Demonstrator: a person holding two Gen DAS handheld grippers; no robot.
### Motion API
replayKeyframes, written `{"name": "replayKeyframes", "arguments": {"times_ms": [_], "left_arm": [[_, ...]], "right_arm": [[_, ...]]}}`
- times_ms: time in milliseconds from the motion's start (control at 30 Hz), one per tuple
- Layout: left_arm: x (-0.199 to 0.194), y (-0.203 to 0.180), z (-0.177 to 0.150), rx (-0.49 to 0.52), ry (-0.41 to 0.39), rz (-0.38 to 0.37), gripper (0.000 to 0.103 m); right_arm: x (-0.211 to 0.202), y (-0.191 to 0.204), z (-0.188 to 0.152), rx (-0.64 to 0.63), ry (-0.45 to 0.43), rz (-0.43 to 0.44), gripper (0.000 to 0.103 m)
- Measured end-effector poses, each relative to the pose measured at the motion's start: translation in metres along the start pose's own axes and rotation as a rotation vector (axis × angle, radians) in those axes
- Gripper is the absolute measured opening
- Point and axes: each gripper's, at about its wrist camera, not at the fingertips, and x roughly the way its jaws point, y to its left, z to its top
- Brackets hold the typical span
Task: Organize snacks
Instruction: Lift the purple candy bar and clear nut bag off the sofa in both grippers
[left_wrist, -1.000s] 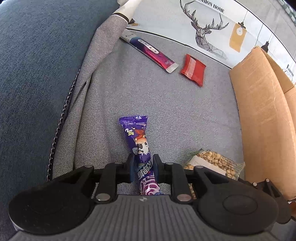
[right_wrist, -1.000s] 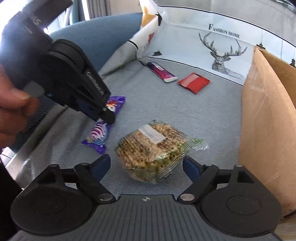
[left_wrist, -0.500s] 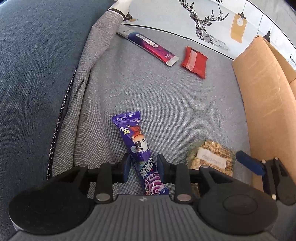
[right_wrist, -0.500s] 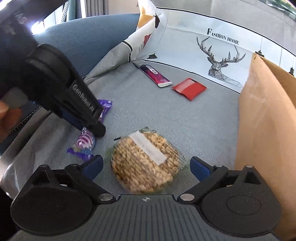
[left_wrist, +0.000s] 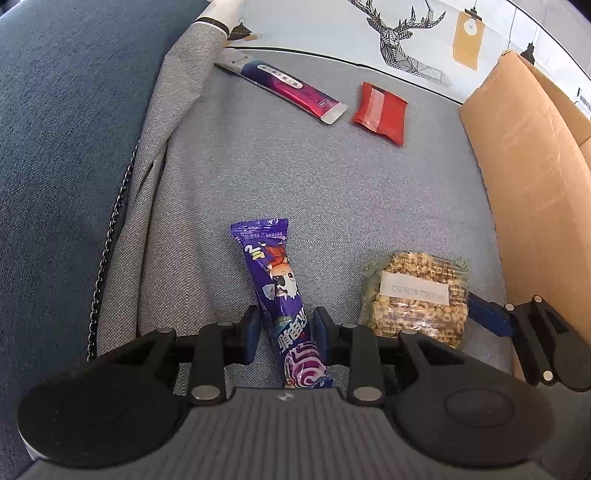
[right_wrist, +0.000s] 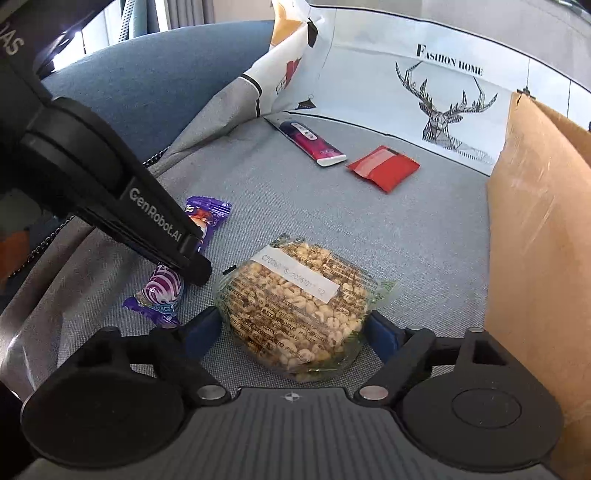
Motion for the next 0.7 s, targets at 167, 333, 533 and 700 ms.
{"name": "replayKeyframes", "arguments": {"times_ms": [167,333,533,700], "left_arm": [[-0.002,0.001,0.0,-0.013,-0.009,0.003,0.019],[-0.005,0.0,0.001,-0.016,-0.026,0.001,0.017],[-0.009,0.0,0.0,-0.017,-0.031,-0.003,0.017],[-0.006,0.0,0.001,-0.012,-0.015,-0.006,0.018]], "right_arm": [[-0.009,-0.001,-0.002,0.004,-0.03,-0.012,0.081],[-0.021,-0.003,-0.001,0.011,-0.063,-0.01,0.081],[-0.029,-0.002,-0.001,0.008,-0.061,0.002,0.081],[-0.022,0.001,-0.001,-0.011,-0.006,0.001,0.081]]}}
